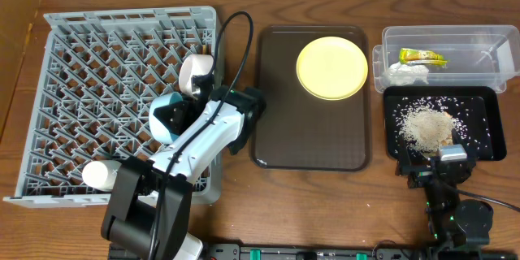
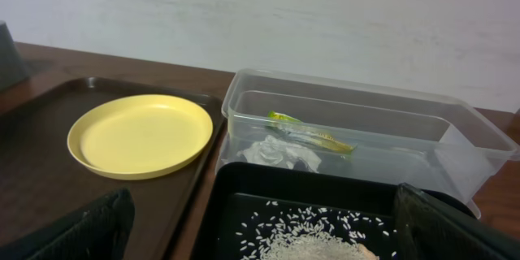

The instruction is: Sort waste into correct bins and load items into the dishwasher

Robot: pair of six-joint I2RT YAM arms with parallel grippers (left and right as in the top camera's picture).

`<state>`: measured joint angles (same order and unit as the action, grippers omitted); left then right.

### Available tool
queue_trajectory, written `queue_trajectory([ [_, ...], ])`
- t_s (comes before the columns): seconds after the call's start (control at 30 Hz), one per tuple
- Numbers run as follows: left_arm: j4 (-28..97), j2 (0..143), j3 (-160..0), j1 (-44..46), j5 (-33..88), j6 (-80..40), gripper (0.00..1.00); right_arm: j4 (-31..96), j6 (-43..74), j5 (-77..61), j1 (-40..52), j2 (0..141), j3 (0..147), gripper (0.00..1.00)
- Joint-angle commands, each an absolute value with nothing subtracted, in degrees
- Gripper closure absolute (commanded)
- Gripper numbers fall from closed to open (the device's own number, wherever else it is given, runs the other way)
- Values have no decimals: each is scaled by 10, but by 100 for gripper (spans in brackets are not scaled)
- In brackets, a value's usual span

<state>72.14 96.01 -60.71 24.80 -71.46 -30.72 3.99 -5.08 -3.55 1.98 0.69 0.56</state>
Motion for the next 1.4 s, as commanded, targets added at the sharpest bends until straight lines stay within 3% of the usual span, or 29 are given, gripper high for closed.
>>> queue_trajectory([
  [0.0,722,961,-605,247,-583,-354,77,40,-57,-32,15,4,3,1],
  [0.07,727,960,-617,247,-536,-355,66,40,-57,-32,15,4,3,1],
  [0.3,730,947,-669,247,-410,-355,59,40,-57,-32,15,4,3,1],
  [0.37,730,941,-680,247,-398,-355,35,40,-57,-32,15,4,3,1],
  [0.4,730,936,-686,247,-391,-354,28,40,-57,-32,15,4,3,1],
  [0.53,719,918,-699,247,-350,-354,19,40,-57,-32,15,4,3,1],
  [0.7,672,881,-712,247,-198,-324,19,40,-57,-32,15,4,3,1],
  [0.73,639,861,-712,247,-119,-279,26,40,-57,-32,15,4,3,1],
  [0.8,624,842,-712,247,-81,-266,37,40,-57,-32,15,4,3,1],
  [1.37,625,806,-711,219,-92,-270,41,40,-57,-32,15,4,3,1],
])
